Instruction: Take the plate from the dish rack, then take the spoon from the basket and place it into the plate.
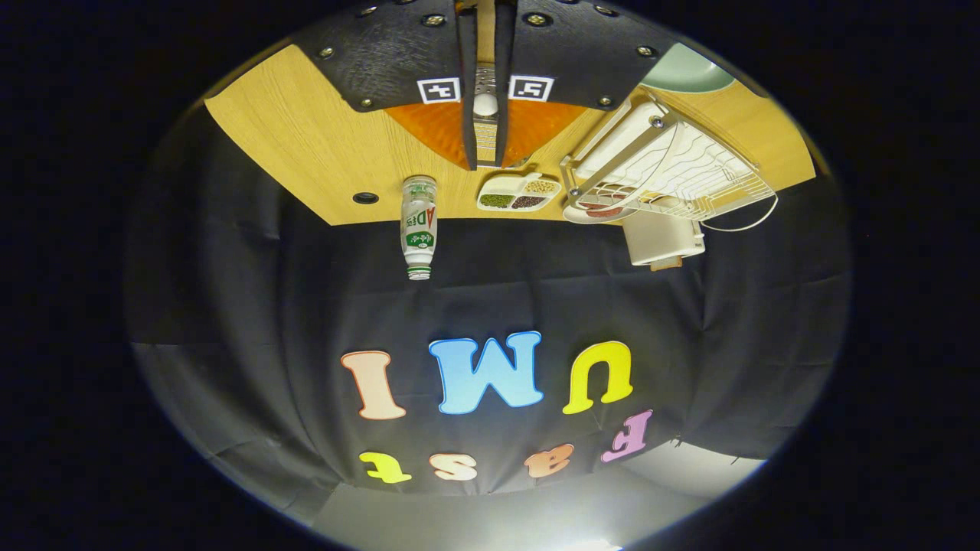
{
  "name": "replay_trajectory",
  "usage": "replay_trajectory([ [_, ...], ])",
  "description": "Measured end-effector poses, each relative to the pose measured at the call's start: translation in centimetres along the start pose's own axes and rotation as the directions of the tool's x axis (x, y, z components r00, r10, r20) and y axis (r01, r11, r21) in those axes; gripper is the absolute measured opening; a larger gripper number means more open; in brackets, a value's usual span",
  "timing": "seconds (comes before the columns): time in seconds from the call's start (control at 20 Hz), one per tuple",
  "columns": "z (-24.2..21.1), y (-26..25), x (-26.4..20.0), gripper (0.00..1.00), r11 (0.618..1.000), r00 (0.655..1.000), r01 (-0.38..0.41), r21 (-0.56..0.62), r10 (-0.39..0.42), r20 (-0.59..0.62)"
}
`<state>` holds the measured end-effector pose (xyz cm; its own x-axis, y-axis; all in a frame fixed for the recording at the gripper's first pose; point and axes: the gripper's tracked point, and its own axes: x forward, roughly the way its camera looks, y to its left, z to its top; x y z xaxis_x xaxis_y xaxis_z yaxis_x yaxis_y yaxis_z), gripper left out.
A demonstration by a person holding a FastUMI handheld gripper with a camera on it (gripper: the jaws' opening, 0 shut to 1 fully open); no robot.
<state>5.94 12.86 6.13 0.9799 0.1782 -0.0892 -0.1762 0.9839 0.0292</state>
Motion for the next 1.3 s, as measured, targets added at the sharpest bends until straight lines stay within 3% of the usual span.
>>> replay_trajectory([
  [0.05, 0.3, 0.2, 0.0, 0.03, 1.000, 1.000, 0.000, -0.012, 0.000, -0.015],
  [0.85, 9.7, -0.2, -6.2, 0.03, 0.994, 0.998, 0.062, -0.093, -0.062, 0.001],
  [1.3, 10.7, 1.6, -10.6, 0.03, 0.995, 0.996, 0.070, -0.067, -0.074, -0.050],
])
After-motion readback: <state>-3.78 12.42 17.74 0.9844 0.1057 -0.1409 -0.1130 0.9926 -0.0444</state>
